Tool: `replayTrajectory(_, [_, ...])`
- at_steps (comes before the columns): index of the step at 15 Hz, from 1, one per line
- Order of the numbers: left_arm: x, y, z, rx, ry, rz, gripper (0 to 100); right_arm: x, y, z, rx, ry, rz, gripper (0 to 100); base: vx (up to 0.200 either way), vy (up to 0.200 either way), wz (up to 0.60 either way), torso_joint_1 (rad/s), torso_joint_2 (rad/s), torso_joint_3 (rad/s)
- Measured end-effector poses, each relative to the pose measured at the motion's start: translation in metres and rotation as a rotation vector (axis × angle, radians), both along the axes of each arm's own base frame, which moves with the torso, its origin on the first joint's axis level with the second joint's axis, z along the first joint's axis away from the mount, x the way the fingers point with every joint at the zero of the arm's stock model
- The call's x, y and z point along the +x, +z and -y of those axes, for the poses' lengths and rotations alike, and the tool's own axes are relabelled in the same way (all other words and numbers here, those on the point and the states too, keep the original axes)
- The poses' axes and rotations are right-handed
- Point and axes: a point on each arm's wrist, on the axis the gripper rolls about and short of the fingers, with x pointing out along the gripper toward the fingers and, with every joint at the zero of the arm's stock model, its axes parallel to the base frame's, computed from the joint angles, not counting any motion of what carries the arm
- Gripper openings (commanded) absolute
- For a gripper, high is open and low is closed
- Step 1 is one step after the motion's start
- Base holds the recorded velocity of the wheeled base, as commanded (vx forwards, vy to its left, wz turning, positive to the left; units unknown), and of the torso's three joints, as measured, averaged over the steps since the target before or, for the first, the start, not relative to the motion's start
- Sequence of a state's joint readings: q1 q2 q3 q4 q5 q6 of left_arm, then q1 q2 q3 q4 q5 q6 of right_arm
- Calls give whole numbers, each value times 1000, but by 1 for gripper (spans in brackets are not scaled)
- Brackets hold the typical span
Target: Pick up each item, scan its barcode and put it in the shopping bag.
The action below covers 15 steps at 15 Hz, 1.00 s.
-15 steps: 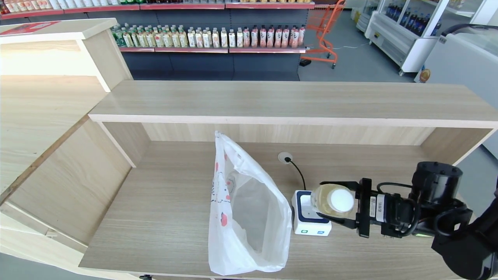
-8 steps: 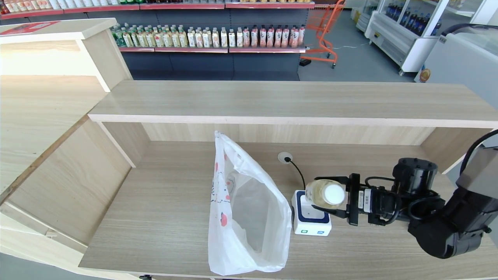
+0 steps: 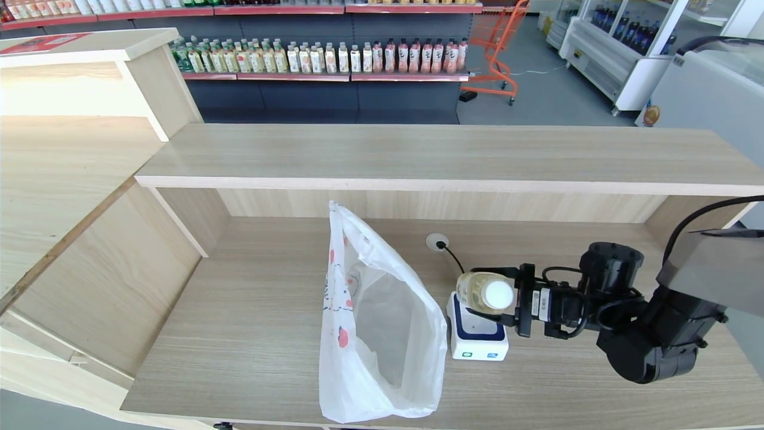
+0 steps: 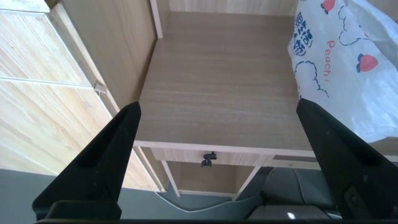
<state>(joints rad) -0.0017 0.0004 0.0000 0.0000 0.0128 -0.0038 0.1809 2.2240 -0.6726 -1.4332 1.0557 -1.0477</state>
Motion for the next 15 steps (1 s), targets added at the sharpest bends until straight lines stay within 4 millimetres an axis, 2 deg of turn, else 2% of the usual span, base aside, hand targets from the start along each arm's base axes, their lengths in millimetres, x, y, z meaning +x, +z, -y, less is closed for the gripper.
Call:
replayTrajectory(5, [0, 0, 0, 0, 0, 0, 100, 1, -4, -2, -1, 2, -5, 0, 0, 0, 0, 0, 0, 0])
replayTrajectory(8, [0, 0, 0, 0, 0, 0, 100, -1, 5, -3, 13, 0, -25, 0, 0, 0, 0, 0, 0, 0])
replayTrajectory(11, [0, 0, 0, 0, 0, 0, 100, -14, 40, 0, 86, -6, -94, 0, 0, 0, 0, 0, 0, 0])
replayTrajectory(13, [0, 0, 0, 0, 0, 0, 100, -36, 65, 6, 161, -36, -228, 0, 0, 0, 0, 0, 0, 0])
replayTrajectory(15, [0, 0, 0, 0, 0, 0, 100, -59, 90, 11, 303, -171, -402, 0, 0, 0, 0, 0, 0, 0])
